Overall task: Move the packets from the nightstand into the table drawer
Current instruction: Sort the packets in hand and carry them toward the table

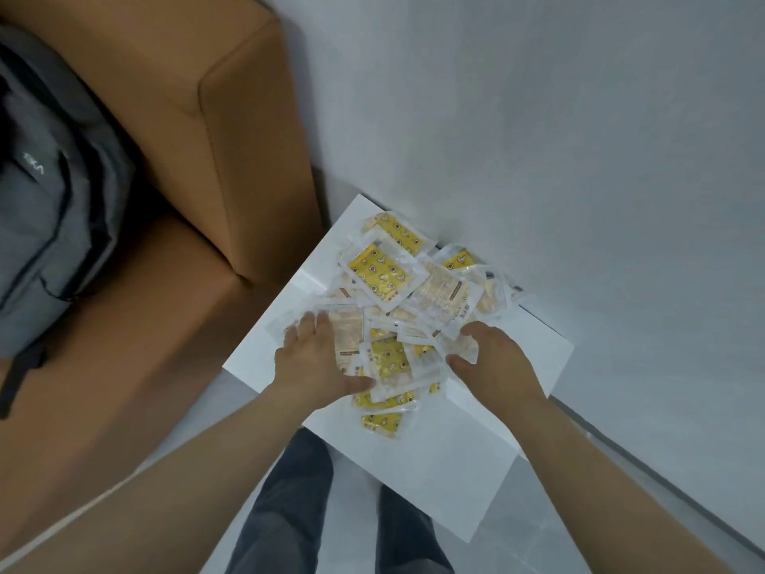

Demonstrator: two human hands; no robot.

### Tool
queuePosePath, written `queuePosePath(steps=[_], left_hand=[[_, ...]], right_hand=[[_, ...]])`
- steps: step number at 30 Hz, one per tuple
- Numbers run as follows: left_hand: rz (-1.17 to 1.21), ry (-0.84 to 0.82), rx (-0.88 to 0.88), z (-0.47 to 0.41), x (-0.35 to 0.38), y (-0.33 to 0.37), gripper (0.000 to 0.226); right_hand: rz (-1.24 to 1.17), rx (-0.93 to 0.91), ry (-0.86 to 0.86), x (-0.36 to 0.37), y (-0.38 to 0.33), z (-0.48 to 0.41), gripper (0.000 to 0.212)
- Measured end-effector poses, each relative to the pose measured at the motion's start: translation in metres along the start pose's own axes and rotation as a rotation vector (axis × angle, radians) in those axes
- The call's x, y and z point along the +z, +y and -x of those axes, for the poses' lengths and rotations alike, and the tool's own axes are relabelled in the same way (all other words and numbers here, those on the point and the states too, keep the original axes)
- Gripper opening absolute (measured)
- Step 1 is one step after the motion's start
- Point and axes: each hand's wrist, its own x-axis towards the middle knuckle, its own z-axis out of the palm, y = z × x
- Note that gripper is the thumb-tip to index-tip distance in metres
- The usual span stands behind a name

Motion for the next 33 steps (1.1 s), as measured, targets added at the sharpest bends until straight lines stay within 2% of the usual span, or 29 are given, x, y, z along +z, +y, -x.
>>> queuePosePath(steps=[6, 13, 20, 28, 30, 33], left_hand=[[0.122, 0.025, -0.185, -0.013, 0.025, 0.022, 0.144], [0.087, 0.232, -0.188, -0.018, 0.039, 0.018, 0.136], [0.217, 0.208, -0.178, -0.026, 0.027, 0.017, 0.099], [0.127, 0.206, -0.23, -0.029, 0.026, 0.026, 0.127], [0.057, 0.204, -0.24, -0.029, 0.028, 0.029, 0.122], [0.054, 0.181, -0.249, -0.03, 0.027, 0.029, 0.104]], right_hand=[[-0.043, 0.012, -0.002, 0.017, 0.013, -0.018, 0.048], [-0.062, 0.017, 0.0, 0.023, 0.023, -0.024, 0.04], [-0.095, 0.016, -0.009, 0.021, 0.023, -0.025, 0.041], [-0.094, 0.034, 0.028, 0.019, 0.026, -0.03, 0.046], [-0.091, 0.053, 0.056, 0.018, 0.027, -0.031, 0.051], [-0.117, 0.102, 0.074, 0.017, 0.027, -0.035, 0.06]])
